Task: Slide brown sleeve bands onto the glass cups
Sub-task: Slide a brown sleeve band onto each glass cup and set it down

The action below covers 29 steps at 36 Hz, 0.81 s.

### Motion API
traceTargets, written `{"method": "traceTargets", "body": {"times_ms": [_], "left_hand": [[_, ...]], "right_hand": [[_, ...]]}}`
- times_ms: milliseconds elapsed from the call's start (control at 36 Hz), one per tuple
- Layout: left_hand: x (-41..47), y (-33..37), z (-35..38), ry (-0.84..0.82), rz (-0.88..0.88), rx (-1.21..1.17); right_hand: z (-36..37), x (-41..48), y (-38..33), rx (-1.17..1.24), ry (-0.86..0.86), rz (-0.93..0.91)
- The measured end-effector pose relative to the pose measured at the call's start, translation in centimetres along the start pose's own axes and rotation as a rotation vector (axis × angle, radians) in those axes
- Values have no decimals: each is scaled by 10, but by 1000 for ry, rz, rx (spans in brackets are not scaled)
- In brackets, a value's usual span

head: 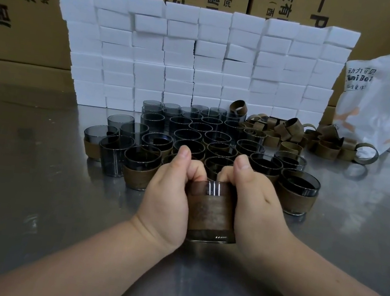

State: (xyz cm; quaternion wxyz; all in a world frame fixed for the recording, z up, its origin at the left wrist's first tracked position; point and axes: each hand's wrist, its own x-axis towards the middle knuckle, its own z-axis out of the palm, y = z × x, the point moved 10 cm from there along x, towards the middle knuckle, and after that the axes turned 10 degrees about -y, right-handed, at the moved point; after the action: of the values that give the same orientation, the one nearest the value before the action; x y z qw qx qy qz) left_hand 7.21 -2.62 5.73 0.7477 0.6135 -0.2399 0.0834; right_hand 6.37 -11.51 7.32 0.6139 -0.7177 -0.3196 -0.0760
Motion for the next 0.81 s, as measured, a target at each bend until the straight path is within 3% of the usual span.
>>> {"method": "traceTargets", "body": {"times_ms": [528, 667, 806], "left_hand": [[2, -9, -3, 14, -56, -27], [1, 0, -7, 3, 27, 103], [0, 10, -5, -48, 160, 334]], "right_hand": [[2, -1, 4, 0, -17, 39], [5, 0, -5, -78, -36, -83], [12, 1, -11, -209, -194, -113]]}}
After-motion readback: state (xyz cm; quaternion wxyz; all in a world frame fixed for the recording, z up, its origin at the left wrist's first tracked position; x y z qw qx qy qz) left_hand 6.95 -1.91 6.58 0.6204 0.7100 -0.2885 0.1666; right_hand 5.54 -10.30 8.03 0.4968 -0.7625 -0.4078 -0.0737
